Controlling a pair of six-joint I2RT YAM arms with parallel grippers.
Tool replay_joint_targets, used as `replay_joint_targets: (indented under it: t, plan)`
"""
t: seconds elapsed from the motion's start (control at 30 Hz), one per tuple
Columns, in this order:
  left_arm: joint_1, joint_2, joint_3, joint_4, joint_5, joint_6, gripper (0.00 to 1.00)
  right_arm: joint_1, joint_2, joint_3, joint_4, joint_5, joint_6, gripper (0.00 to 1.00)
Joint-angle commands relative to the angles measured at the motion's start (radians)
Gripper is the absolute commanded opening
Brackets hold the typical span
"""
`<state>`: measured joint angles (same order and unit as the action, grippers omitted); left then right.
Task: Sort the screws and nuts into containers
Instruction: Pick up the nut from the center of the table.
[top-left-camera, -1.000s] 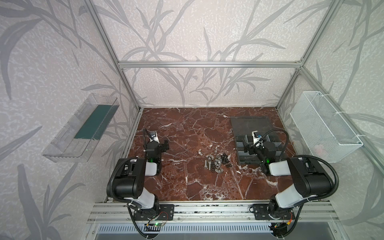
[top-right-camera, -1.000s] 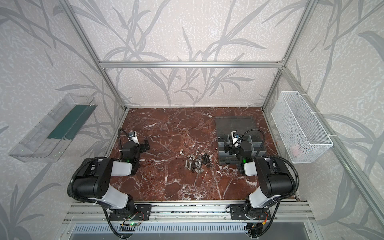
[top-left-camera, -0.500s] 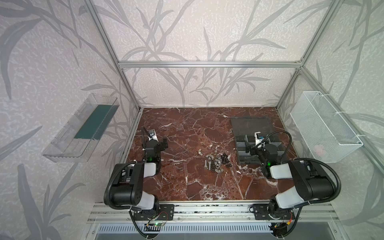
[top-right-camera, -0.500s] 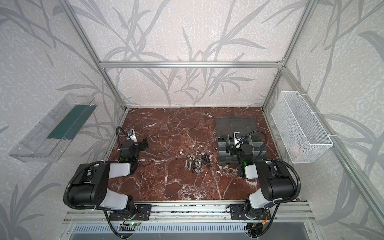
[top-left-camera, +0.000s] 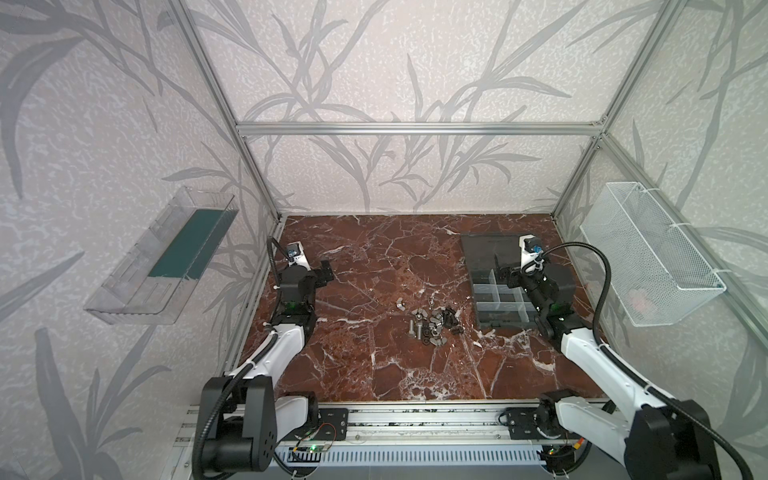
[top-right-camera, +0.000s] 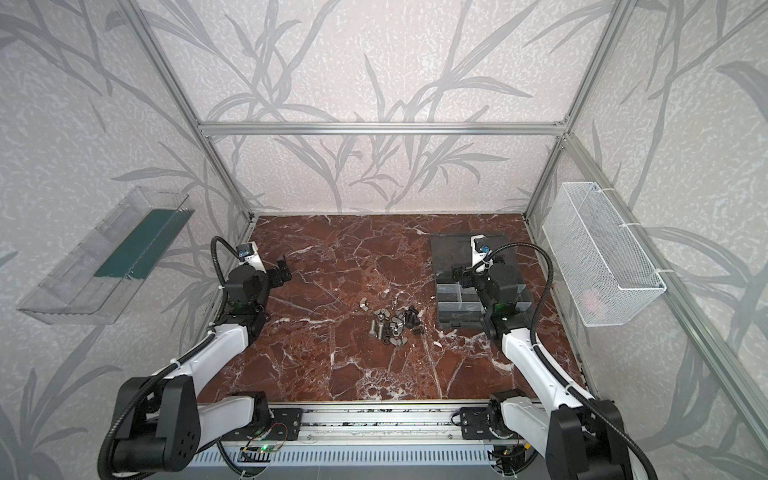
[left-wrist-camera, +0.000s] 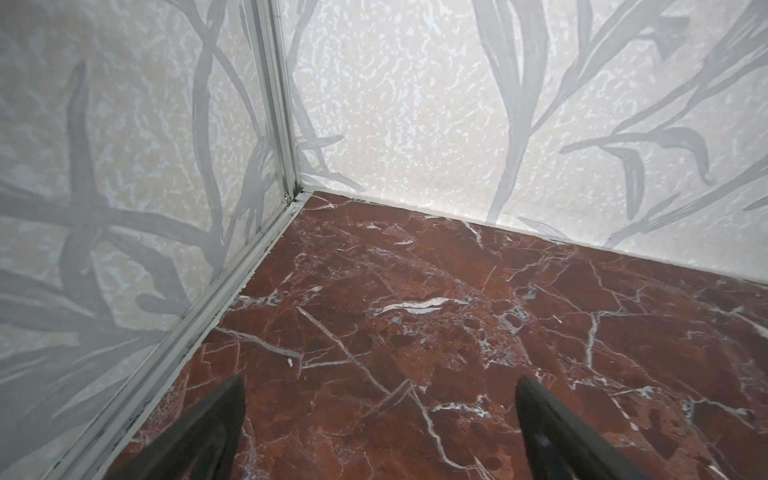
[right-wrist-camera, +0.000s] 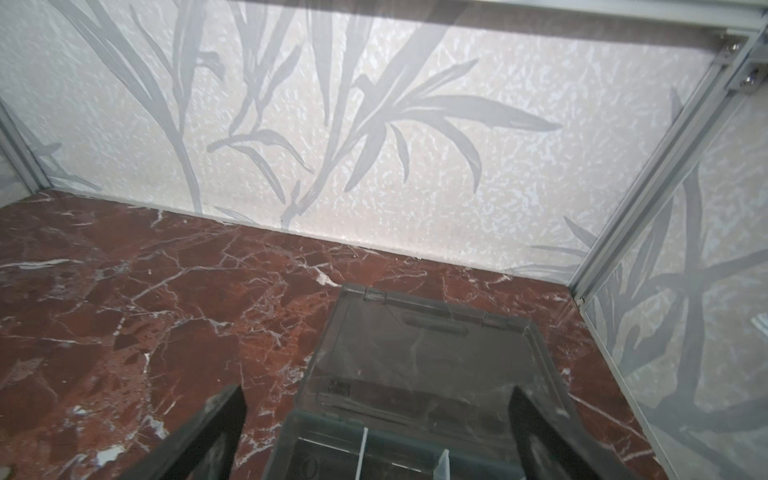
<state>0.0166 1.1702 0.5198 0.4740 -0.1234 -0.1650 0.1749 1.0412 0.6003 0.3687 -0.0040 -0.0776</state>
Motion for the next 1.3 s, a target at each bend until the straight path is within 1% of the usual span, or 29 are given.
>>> replay_joint_targets:
  t: [0.0, 0.13, 0.3, 0.4, 0.47, 0.57, 0.63, 0.8, 0.97, 1.13, 1.27]
  plan:
    - [-0.006, -0.039, 0.036, -0.173, 0.031, -0.111, 0.99, 0.027, -0.043, 0.085, -0.326, 0.009, 0.040, 0.99]
    - [-0.008, -0.053, 0.121, -0.387, 0.085, -0.207, 0.99, 0.060, -0.051, 0.194, -0.544, -0.028, 0.111, 0.99]
    - [-0.018, -0.042, 0.174, -0.538, 0.152, -0.310, 0.99, 0.130, 0.005, 0.315, -0.776, -0.092, 0.181, 0.99]
    - [-0.026, -0.046, 0.184, -0.605, 0.175, -0.363, 0.99, 0.204, 0.079, 0.406, -0.929, -0.071, 0.205, 0.99]
    - [-0.032, -0.049, 0.188, -0.632, 0.213, -0.385, 0.99, 0.270, 0.122, 0.452, -0.998, -0.056, 0.222, 0.99]
    - [-0.042, -0.052, 0.196, -0.678, 0.248, -0.407, 0.99, 0.341, 0.164, 0.480, -1.021, -0.037, 0.256, 0.99]
    - [-0.047, -0.054, 0.201, -0.704, 0.260, -0.414, 0.99, 0.362, 0.179, 0.481, -1.008, -0.034, 0.294, 0.99]
    - [-0.068, -0.070, 0.203, -0.724, 0.281, -0.433, 0.99, 0.397, 0.239, 0.525, -1.015, -0.044, 0.397, 0.99]
    - [-0.083, -0.036, 0.223, -0.747, 0.306, -0.443, 0.99, 0.444, 0.327, 0.588, -1.042, 0.004, 0.525, 0.99]
    - [-0.103, -0.010, 0.229, -0.748, 0.311, -0.432, 0.99, 0.484, 0.425, 0.646, -1.066, 0.070, 0.601, 0.99]
    - [-0.116, 0.000, 0.231, -0.749, 0.304, -0.424, 0.99, 0.495, 0.523, 0.716, -1.125, 0.094, 0.660, 0.99]
